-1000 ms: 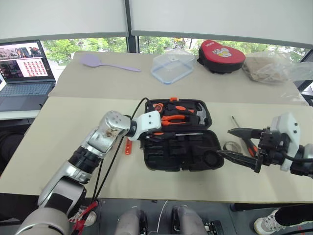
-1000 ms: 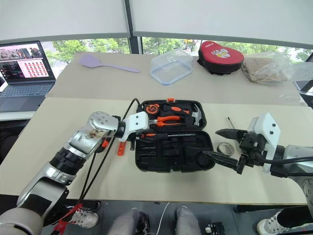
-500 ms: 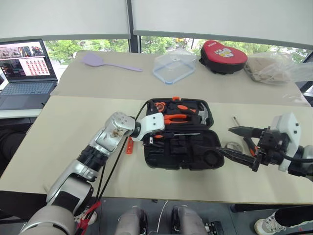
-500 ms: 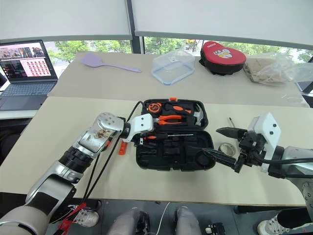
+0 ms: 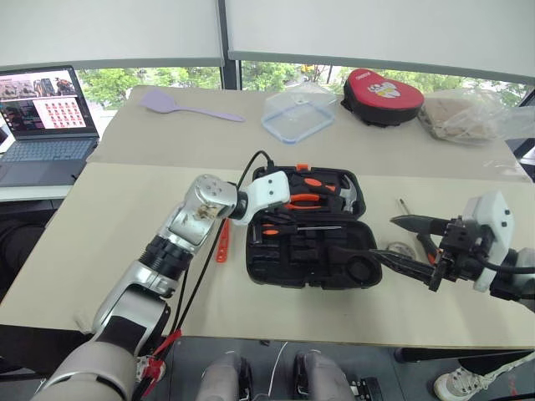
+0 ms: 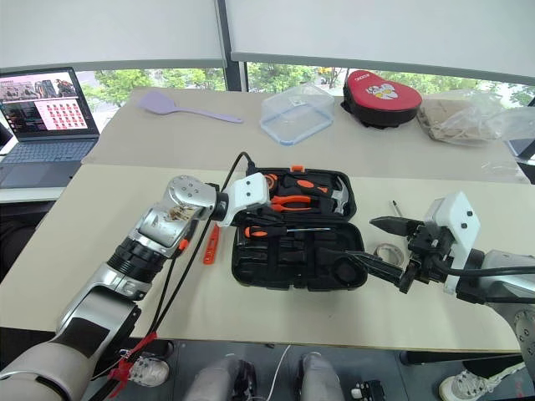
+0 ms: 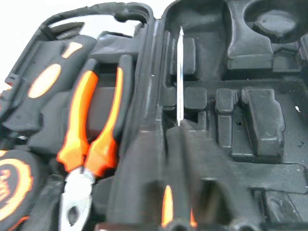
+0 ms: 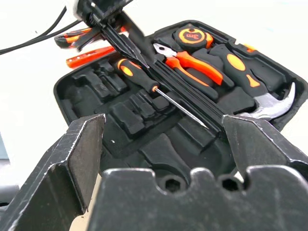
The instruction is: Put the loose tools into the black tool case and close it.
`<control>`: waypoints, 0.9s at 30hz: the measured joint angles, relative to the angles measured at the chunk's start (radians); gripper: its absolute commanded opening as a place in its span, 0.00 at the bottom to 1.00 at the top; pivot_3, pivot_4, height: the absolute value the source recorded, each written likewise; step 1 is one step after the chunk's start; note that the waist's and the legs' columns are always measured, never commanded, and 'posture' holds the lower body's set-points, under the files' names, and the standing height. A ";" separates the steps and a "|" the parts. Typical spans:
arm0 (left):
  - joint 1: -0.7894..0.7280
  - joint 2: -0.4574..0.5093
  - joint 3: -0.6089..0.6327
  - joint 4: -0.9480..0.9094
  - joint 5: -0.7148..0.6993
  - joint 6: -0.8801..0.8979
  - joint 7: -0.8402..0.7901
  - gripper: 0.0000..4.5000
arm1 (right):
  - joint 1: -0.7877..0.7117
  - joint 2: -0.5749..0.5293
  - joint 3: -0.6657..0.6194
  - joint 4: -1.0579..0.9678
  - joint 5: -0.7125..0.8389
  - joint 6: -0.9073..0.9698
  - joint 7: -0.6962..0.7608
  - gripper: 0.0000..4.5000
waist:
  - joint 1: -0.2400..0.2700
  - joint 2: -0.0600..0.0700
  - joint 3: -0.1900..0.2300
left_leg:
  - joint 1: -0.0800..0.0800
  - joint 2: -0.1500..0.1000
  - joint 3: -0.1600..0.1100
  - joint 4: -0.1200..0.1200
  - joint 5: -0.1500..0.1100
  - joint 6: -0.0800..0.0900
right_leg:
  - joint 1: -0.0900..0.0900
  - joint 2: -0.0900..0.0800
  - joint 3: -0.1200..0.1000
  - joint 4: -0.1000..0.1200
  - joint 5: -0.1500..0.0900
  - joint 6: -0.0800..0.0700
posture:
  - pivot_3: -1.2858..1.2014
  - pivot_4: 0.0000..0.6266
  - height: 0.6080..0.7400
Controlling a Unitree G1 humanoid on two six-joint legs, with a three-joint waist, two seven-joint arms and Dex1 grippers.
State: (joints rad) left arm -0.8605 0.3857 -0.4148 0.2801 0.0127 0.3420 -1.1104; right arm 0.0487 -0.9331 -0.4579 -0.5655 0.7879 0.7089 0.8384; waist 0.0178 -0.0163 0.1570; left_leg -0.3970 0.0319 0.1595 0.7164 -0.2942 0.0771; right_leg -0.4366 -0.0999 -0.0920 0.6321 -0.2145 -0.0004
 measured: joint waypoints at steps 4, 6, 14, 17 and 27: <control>0.008 0.000 -0.031 0.016 0.041 -0.040 0.002 0.01 | 0.000 0.008 0.000 0.001 0.002 0.000 -0.013 1.00 | 0.002 0.000 0.000 | 0.000 0.000 0.000 0.000 0.000 0.000 | 0.000 0.000 0.000 0.000 0.000 0.000 | 0.52 0.24 0.93; 0.006 -0.001 -0.043 0.026 0.062 -0.078 0.002 0.01 | 0.005 0.012 -0.002 0.001 0.002 0.001 -0.017 1.00 | 0.004 0.000 0.000 | 0.000 0.000 0.000 0.000 0.000 0.000 | 0.001 0.000 0.000 0.000 0.000 0.000 | 0.52 0.24 0.93; -0.018 -0.027 -0.060 0.132 0.106 -0.210 0.039 0.01 | 0.095 0.058 -0.047 0.006 -0.049 0.001 -0.107 1.00 | 0.013 0.000 -0.001 | 0.009 0.000 -0.002 0.001 -0.003 0.004 | 0.011 -0.004 -0.001 -0.001 0.000 0.001 | 0.52 0.24 0.93; 0.016 -0.019 -0.004 0.103 0.033 -0.141 -0.002 0.13 | 0.144 0.093 -0.115 0.014 -0.073 0.001 -0.154 1.00 | 0.007 0.000 -0.001 | 0.007 0.000 -0.002 0.000 -0.003 0.005 | 0.009 -0.006 -0.001 0.000 -0.001 0.001 | 0.52 0.24 0.93; 0.124 0.174 0.286 -0.337 -0.485 0.351 -0.234 0.88 | 0.251 0.202 -0.252 0.133 -0.163 -0.004 -0.253 1.00 | -0.011 0.003 -0.002 | 0.013 0.000 -0.002 -0.001 -0.002 0.002 | 0.013 -0.005 0.000 0.001 -0.006 0.009 | 0.52 0.24 0.93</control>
State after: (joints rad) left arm -0.7369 0.5593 -0.1286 -0.0570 -0.4722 0.6931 -1.3444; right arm 0.3002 -0.7306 -0.7098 -0.4330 0.6254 0.7052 0.5856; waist 0.0072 -0.0135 0.1547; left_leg -0.3844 0.0315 0.1575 0.7152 -0.2961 0.0795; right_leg -0.4236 -0.1050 -0.0924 0.6328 -0.2203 0.0089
